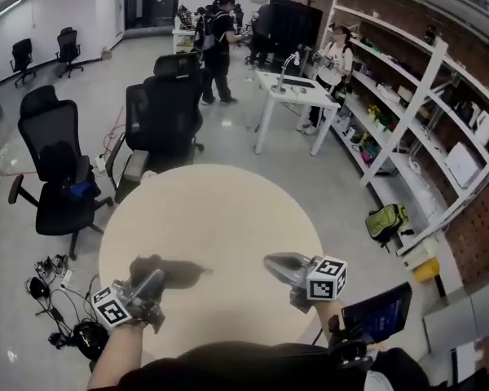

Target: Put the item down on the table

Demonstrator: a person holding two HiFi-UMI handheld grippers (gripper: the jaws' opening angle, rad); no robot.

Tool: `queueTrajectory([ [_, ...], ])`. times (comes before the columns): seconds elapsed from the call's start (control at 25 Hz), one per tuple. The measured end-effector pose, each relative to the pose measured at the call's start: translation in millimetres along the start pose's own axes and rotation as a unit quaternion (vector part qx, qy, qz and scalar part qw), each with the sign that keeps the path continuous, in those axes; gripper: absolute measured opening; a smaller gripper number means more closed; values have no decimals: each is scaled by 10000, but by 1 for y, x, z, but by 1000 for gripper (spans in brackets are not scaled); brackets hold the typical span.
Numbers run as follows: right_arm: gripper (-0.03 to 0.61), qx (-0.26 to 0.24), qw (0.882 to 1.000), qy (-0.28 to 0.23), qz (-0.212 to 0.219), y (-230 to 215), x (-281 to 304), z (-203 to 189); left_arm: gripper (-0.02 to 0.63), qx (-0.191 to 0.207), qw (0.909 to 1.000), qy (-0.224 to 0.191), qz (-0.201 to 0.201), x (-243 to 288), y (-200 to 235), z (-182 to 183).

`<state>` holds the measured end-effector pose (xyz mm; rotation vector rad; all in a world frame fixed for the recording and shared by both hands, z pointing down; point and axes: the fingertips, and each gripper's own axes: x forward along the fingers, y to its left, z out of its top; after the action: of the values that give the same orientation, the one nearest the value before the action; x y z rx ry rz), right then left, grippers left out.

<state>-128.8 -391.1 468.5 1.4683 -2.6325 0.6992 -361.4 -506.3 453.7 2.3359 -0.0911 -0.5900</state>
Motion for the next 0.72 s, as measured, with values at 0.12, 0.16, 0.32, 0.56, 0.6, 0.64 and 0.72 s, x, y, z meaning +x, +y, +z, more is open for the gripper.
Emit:
queueTrajectory([
  [0.12,15,115,9998,57,180,-32,6,-14,262,-80,9989,-190,416,0,16,-12],
  [0.16,15,118,9996,1,245,-43,12,-14,261,-65,9984,-231,516,1,24,-11],
  [0.32,15,-81,9991,-150,377,-70,34,7,262,117,9971,-310,690,26,46,14],
  [0.56,15,-154,9985,-330,411,-100,59,16,261,212,9956,-344,840,56,95,44],
  [0.6,15,-156,9985,-367,367,-110,62,19,261,193,9962,-334,786,65,104,49],
  [0.64,15,-163,9986,-398,313,-120,64,22,261,124,9969,-331,707,76,113,52],
  [0.72,15,-178,9985,-468,203,-144,69,30,261,-51,9979,-327,554,104,131,59],
])
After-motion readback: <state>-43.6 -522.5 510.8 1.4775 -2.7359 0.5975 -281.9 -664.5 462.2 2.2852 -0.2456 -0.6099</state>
